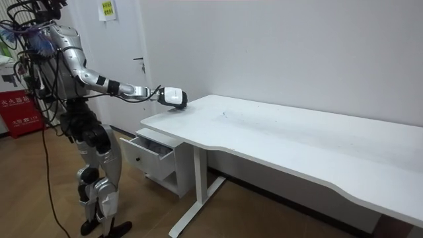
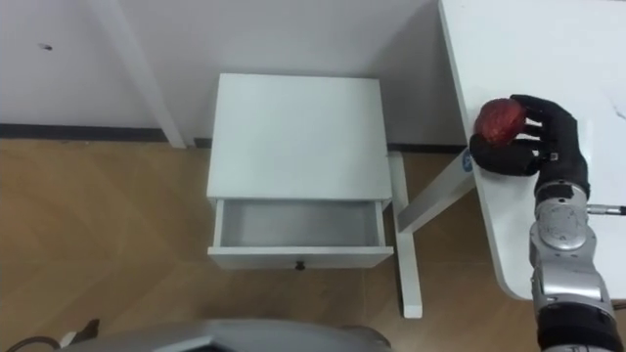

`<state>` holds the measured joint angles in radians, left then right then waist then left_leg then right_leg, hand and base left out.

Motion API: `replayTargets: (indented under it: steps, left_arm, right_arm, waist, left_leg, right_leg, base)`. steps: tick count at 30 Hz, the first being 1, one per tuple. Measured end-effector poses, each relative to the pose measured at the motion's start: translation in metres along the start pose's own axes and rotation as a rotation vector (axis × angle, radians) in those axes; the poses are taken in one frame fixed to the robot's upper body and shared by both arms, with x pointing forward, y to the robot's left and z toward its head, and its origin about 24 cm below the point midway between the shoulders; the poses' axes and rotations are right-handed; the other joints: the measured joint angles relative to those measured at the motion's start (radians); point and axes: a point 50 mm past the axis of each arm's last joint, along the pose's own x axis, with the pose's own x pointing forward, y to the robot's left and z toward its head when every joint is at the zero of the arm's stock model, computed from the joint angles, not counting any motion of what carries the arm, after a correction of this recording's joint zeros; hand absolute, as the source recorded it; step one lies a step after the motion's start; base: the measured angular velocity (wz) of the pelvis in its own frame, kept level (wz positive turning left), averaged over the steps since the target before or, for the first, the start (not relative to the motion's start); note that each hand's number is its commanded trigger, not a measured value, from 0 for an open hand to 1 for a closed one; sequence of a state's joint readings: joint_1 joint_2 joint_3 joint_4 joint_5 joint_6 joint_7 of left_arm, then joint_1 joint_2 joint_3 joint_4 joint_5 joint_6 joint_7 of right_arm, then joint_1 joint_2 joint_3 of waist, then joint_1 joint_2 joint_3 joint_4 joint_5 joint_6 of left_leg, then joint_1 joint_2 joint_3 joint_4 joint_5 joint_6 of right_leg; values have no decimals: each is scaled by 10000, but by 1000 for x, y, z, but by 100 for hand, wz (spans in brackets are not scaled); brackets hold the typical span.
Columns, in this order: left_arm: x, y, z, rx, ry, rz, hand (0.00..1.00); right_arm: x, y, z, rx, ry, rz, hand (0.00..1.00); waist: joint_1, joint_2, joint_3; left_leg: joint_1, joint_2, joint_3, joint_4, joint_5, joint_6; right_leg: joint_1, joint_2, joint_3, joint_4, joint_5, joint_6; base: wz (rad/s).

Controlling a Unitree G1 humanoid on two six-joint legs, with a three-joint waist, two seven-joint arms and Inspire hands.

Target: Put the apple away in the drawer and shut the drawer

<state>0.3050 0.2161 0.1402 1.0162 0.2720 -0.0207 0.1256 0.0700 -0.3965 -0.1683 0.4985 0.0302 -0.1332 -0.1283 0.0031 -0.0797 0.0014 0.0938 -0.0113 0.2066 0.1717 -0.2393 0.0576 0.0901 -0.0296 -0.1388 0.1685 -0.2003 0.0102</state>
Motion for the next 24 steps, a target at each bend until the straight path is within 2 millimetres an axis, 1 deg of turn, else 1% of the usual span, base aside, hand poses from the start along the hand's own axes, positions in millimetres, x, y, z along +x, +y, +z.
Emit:
replayTargets:
  steps: [6,11,16,19,22,24]
  left_arm:
    - [0,-1,-4,22,186,-79,0]
    - [0,-2,-4,51,193,-133,0]
    - [0,-2,-4,55,193,-171,0]
    - [0,-2,-4,65,193,-175,0]
    - [0,-2,-4,106,169,-202,0]
    - [0,-4,-2,170,116,-251,0]
  right_arm:
    - [0,2,1,-28,-54,152,100]
    - [0,5,1,-123,-126,331,100]
    - [-1,8,2,-476,-211,511,100]
    - [-1,9,3,-509,-260,550,100]
    - [-1,13,9,-791,-545,730,100]
    - [-2,26,20,-1253,-1075,1209,100]
  waist:
    - [26,-33,5]
    - [32,-94,32]
    - [42,-147,11]
    - [67,-135,15]
    - [78,-100,14]
    - [127,-33,35]
  left_leg:
    - [1,-2,-37,-8,0,0]
    - [11,-3,-40,-6,0,0]
    - [2,-5,-39,5,0,0]
    - [-5,-5,-37,27,0,0]
    - [-116,-5,-35,107,0,0]
    - [-153,4,-12,119,0,0]
  right_leg:
    - [13,4,-4,0,0,0]
    - [89,4,-3,-2,0,0]
    - [87,1,-4,0,0,0]
    - [79,-2,-4,0,0,0]
    - [-25,-5,0,4,0,0]
    - [-88,3,5,7,9,-14]
  base:
    - [0]
    - [0]
    - [0]
    - [0]
    - [0]
    - [-4]
